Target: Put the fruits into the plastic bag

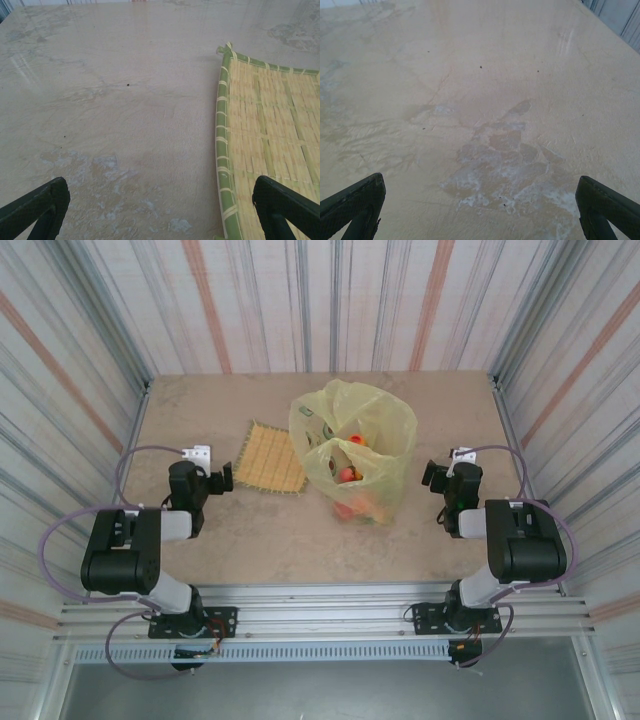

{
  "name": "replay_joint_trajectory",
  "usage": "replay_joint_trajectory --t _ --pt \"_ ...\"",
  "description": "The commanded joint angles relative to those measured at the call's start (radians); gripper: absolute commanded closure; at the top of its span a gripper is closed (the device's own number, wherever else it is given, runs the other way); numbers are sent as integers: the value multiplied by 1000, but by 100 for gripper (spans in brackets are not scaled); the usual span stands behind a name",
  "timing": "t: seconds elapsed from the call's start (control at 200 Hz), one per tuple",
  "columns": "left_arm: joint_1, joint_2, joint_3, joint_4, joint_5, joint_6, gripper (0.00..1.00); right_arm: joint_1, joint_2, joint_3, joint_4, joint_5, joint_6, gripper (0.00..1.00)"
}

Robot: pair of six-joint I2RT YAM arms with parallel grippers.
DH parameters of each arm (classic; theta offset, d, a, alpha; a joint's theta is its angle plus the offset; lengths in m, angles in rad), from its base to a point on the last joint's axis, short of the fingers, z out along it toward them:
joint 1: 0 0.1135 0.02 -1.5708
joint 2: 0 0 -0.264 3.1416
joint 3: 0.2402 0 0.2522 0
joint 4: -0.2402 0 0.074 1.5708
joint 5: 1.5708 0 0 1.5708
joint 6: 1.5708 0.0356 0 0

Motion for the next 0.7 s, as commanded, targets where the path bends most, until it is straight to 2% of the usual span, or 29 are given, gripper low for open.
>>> replay_joint_trajectory --t 0.0,0.691 --pt "-5 -4 -1 25 6 20 1 -3 -7 18 17 -8 -5 1" --pt "-8 -3 0 24 2 22 1 -2 -7 19 16 -7 -5 1"
